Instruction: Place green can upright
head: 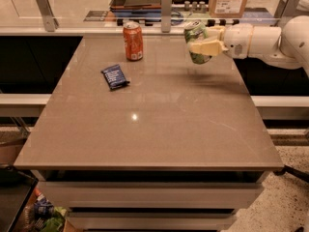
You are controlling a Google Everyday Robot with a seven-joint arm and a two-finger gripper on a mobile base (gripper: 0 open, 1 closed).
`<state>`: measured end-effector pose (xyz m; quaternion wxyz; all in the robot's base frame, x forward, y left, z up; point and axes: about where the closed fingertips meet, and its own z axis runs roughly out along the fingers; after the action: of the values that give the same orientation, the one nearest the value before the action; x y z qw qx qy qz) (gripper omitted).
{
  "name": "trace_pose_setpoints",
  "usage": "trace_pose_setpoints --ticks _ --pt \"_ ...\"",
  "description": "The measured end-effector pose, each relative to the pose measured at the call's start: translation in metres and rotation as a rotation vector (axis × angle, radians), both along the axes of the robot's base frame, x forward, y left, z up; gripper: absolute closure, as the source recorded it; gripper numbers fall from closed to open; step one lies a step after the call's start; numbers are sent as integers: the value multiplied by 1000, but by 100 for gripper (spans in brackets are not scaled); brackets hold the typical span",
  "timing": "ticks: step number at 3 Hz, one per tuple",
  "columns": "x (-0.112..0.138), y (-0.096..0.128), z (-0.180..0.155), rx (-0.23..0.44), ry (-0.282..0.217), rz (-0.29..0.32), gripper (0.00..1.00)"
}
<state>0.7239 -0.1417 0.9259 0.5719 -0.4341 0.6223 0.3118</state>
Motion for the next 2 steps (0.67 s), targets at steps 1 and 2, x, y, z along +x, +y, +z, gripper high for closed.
trace_pose_setpoints --ticks 1,2 --pt "9 -2 -4 35 42 -11 100" --pt "17 -5 -9 60 73 -20 100"
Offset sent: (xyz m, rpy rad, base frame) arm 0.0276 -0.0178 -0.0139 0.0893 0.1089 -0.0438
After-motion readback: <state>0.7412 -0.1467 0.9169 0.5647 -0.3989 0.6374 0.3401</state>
